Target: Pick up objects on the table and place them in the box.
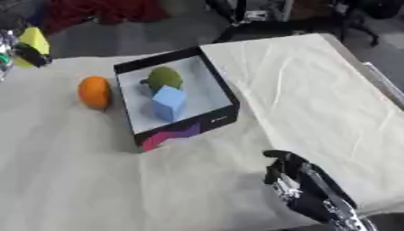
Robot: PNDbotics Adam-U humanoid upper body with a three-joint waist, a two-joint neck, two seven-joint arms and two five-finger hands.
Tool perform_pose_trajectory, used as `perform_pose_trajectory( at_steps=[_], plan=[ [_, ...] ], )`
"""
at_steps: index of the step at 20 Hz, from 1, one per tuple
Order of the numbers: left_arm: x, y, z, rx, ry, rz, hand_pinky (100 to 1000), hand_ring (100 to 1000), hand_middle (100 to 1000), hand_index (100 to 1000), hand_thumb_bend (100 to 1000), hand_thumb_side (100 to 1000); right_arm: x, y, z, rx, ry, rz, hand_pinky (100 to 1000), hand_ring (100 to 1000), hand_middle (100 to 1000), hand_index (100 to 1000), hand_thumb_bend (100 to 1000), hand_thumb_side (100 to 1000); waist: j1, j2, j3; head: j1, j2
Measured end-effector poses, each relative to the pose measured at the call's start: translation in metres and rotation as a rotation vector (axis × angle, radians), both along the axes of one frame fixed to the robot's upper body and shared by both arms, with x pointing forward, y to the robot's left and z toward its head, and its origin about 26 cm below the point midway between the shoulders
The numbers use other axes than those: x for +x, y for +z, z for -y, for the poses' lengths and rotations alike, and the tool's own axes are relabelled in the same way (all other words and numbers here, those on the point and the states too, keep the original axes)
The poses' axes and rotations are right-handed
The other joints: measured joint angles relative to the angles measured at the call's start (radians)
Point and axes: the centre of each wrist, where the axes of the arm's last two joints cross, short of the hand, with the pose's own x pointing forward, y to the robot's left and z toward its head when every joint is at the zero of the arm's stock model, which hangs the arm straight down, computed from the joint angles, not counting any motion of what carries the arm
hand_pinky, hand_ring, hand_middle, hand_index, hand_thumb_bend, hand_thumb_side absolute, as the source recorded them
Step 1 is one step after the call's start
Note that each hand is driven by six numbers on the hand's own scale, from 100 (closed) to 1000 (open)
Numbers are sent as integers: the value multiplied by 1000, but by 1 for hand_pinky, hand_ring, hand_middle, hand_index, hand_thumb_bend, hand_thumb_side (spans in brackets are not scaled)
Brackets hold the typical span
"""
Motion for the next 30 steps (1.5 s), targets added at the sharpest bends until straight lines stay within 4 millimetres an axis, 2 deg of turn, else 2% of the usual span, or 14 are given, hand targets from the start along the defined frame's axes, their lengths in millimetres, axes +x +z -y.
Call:
perform_pose_trajectory(
  at_steps=[6,10,14,18,22,23,27,28,29,30],
  plan=[
    [-23,35,54,23,-254,21,520,465,552,714,173,224,0,0,1,-2,0,-1,825,545,483,822,100,470,0,0,-1,0,0],
    [-39,51,101,36,-443,-12,532,477,563,720,173,228,-1,-1,1,-5,0,-5,825,546,483,822,100,470,0,-1,-9,4,0],
    [-49,51,146,39,-592,-58,547,490,581,734,208,232,-1,-1,1,-7,1,-7,825,546,483,822,100,470,0,-1,-16,8,0],
    [-56,36,185,22,-708,-106,579,514,610,756,245,236,-1,-1,1,-7,1,-7,825,545,483,822,100,470,0,-1,-26,10,0],
    [-61,24,205,9,-761,-136,622,549,651,787,327,255,-1,-1,1,-7,2,-6,825,545,483,822,100,470,0,-1,-27,11,0],
    [-61,19,207,4,-765,-145,634,562,664,795,386,275,-1,-1,0,-7,3,-5,825,545,483,822,100,470,0,-1,-27,11,0],
    [-59,7,210,-4,-768,-172,684,612,703,821,524,322,-1,-1,0,-7,5,-6,825,545,483,822,100,470,0,-1,-27,11,0],
    [-58,4,210,-4,-766,-179,694,625,714,828,575,336,-1,-1,0,-7,6,-6,825,545,483,822,100,470,0,-1,-26,11,0],
    [-57,2,210,-2,-764,-185,713,660,735,843,670,366,-1,-1,0,-7,6,-6,825,545,483,822,100,470,0,-1,-26,11,0],
    [-57,1,210,-1,-762,-189,725,680,744,849,704,377,-1,-1,0,-7,6,-6,825,545,483,822,100,470,0,-1,-26,11,0]
  ],
)
